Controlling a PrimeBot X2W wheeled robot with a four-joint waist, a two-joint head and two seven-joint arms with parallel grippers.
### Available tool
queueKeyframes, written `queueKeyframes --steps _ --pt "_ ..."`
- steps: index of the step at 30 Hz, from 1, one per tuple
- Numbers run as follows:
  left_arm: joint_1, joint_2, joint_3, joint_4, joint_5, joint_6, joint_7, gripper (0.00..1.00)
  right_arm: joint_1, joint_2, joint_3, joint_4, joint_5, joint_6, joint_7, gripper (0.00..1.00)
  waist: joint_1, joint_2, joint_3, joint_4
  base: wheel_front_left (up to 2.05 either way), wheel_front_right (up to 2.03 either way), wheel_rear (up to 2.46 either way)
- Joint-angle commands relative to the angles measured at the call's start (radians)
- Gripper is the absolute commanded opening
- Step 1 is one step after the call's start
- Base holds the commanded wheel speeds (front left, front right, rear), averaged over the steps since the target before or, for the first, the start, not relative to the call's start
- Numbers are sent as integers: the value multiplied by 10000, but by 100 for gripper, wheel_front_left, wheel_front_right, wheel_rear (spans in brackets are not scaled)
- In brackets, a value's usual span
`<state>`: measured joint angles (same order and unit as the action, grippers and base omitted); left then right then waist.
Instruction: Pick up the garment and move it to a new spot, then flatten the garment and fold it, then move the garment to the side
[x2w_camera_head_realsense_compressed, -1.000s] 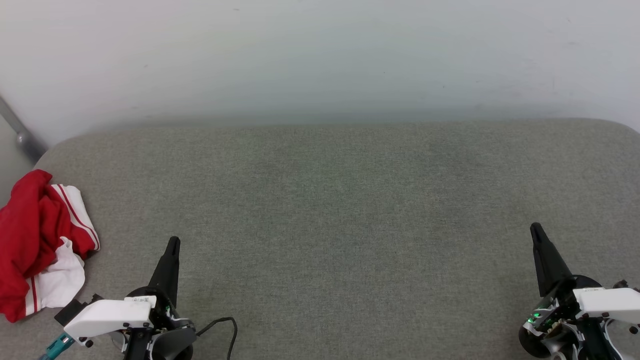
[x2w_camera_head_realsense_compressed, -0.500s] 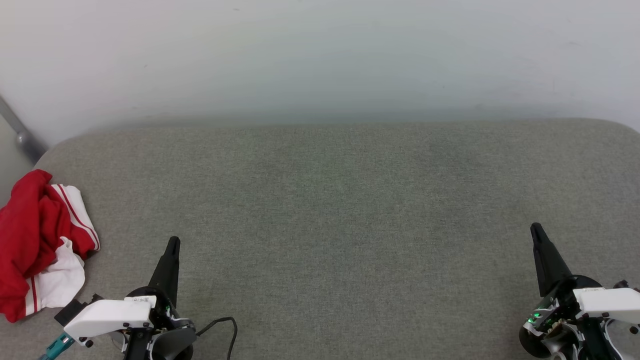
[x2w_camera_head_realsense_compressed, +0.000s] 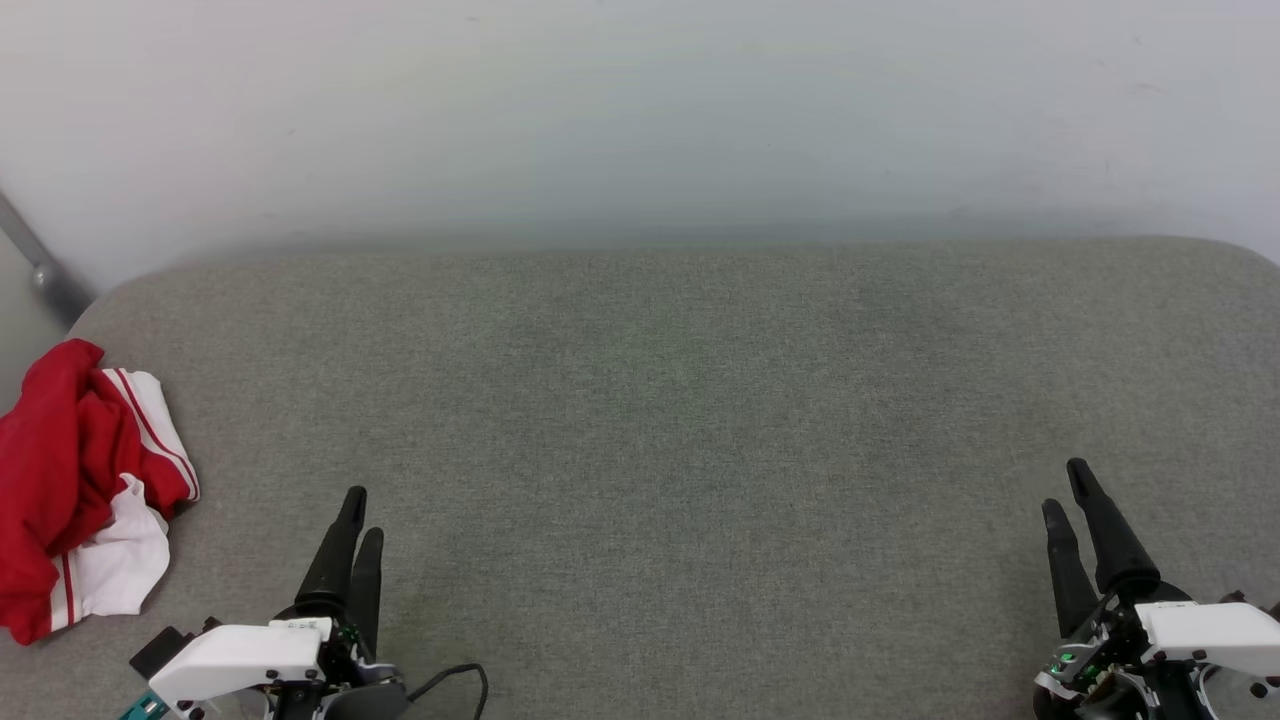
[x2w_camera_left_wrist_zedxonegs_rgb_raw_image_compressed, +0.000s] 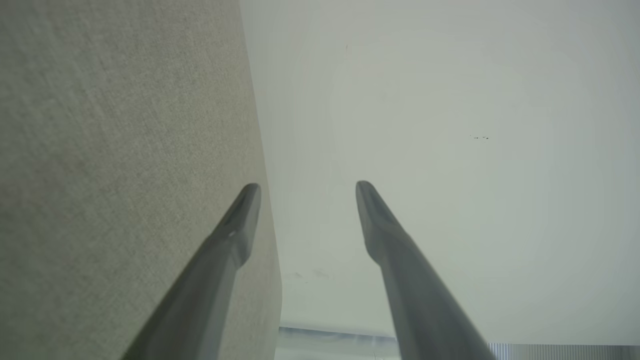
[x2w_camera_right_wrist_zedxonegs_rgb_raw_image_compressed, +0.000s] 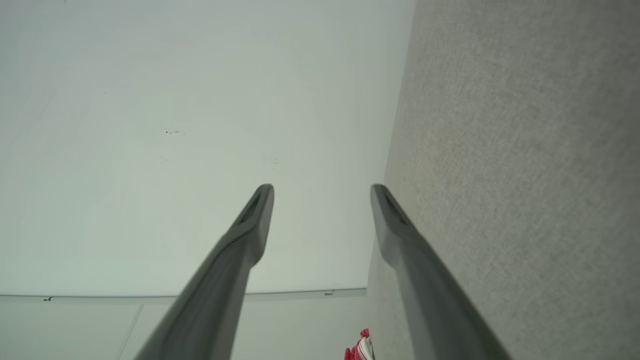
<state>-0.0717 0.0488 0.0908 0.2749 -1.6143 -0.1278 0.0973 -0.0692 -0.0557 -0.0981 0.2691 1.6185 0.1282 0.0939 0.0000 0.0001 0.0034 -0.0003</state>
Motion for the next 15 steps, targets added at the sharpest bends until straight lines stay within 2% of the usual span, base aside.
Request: queueKeyframes --steps 1,8,15 --pt "-303 20 -182 -256 77 -4 -141 100 -202 -14 75 -292 -91 8 -131 100 0 -1 4 -1 0 0 0" --pt "-456 23 -550 -488 530 -7 -499 100 -218 -90 357 -540 -434 10 -471 100 0 -1 9 -3 0 0 0" --pt "-477 21 -627 -898 1409 -10 -852 100 -301 -302 716 -728 -1290 12 -864 100 0 -1 5 -28 0 0 0"
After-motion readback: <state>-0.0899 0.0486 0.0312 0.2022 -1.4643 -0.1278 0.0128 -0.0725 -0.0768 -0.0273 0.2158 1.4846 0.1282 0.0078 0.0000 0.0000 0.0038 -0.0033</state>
